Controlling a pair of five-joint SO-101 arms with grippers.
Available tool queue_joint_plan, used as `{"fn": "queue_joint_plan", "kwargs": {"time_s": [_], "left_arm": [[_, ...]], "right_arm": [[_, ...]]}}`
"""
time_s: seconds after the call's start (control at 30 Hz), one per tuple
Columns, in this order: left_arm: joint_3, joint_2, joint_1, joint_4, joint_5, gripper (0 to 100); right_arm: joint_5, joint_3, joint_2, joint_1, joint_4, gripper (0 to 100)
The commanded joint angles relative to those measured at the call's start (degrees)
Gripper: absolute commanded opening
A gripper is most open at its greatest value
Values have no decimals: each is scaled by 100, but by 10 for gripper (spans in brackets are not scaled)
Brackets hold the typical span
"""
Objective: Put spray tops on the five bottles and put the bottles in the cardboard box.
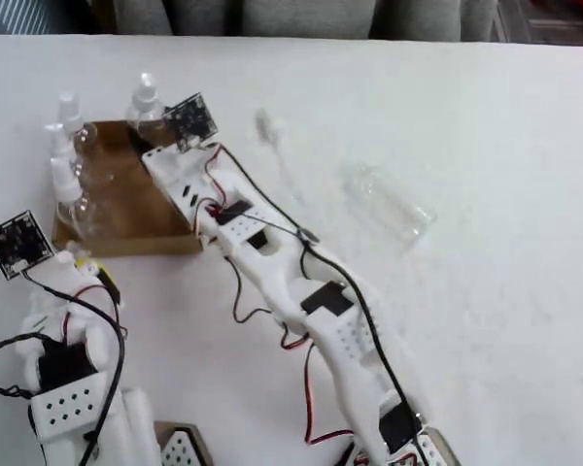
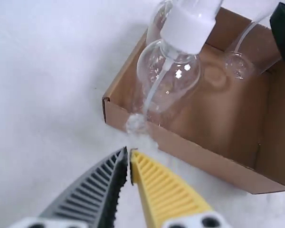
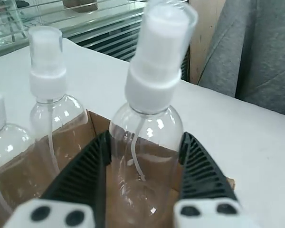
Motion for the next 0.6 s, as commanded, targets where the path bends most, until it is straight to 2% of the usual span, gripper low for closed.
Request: {"fn": "queue_joint_plan", "kwargs": {"time_s": [0.0,0.23,0.57], "left_arm": [[-316,48,-22,-149,18,21],[-316,48,-22,-149,9,21],[-316,48,-22,-149,-123,21]], "right_arm": [[70,-466,-4,-22,-110,17],[70,-624,180,101,-31,17],[70,-1240,435,136,1156,17]]}}
